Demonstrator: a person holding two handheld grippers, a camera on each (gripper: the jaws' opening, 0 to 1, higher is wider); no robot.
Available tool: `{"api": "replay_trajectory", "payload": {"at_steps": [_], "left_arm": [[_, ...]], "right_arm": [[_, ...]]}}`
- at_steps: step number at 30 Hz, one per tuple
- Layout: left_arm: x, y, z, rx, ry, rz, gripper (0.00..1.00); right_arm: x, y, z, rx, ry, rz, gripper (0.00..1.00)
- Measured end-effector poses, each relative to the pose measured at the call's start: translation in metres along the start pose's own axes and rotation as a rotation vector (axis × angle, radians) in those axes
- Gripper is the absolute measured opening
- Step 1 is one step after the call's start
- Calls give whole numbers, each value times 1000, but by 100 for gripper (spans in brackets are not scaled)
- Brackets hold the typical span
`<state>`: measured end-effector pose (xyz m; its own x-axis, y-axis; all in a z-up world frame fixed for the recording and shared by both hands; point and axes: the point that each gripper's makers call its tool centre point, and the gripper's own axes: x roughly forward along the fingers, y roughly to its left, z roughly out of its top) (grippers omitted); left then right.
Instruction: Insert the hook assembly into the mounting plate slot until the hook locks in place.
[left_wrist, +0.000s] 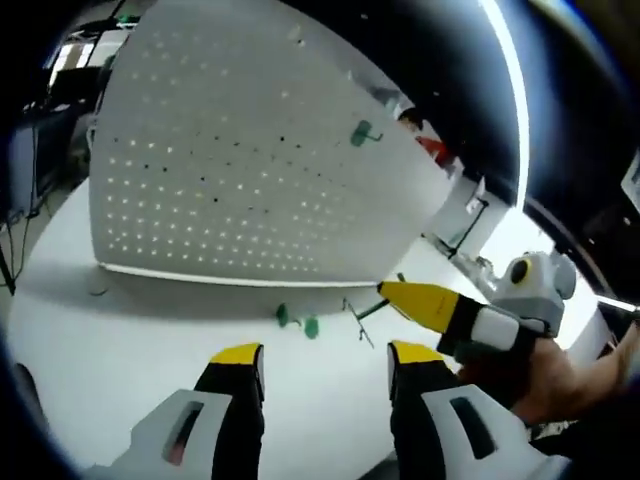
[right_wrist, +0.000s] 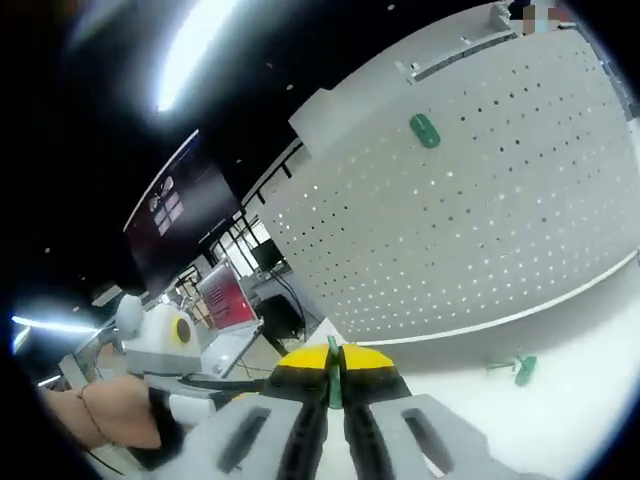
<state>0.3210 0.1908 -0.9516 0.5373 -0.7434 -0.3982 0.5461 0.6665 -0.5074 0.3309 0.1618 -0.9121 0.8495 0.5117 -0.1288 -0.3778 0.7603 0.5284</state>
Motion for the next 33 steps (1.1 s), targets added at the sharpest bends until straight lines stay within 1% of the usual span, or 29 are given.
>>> {"api": "replay_trajectory", "payload": {"at_steps": [2,6,9,12,18,20,21,23,24,25,29,33], "left_arm": [[0,-1,2,-9,-15,-6,42],[1,-5,6,-12,-34,-24,32],[1,-11,10,-20,-60,-52,24],[1,-17,13,-34,-78,-75,19],[2,-25,14,-72,-80,-114,10],[2,-28,16,-82,-87,-129,6],[2,-29,20,-126,-115,-136,6],[1,-32,24,-204,-137,-176,6],[0,-33,26,-224,-147,-185,6],[-1,-30,26,-231,-149,-184,6],[-2,-30,27,-250,-151,-193,5],[-3,-31,27,-259,-144,-199,3]], "right_arm": [[1,4,0,-3,-5,6,0],[1,11,1,8,-9,19,0],[0,16,4,4,-16,28,0],[-1,16,7,11,-27,27,0],[-2,18,10,12,-39,23,0],[-4,18,12,-14,-53,9,0],[-5,18,15,-43,-69,3,0],[-7,22,19,-51,-84,4,0],[-7,24,21,-73,-91,5,0],[-8,26,22,-108,-89,8,0],[-8,32,22,-150,-98,8,0],[-9,34,21,-173,-98,10,0]]}}
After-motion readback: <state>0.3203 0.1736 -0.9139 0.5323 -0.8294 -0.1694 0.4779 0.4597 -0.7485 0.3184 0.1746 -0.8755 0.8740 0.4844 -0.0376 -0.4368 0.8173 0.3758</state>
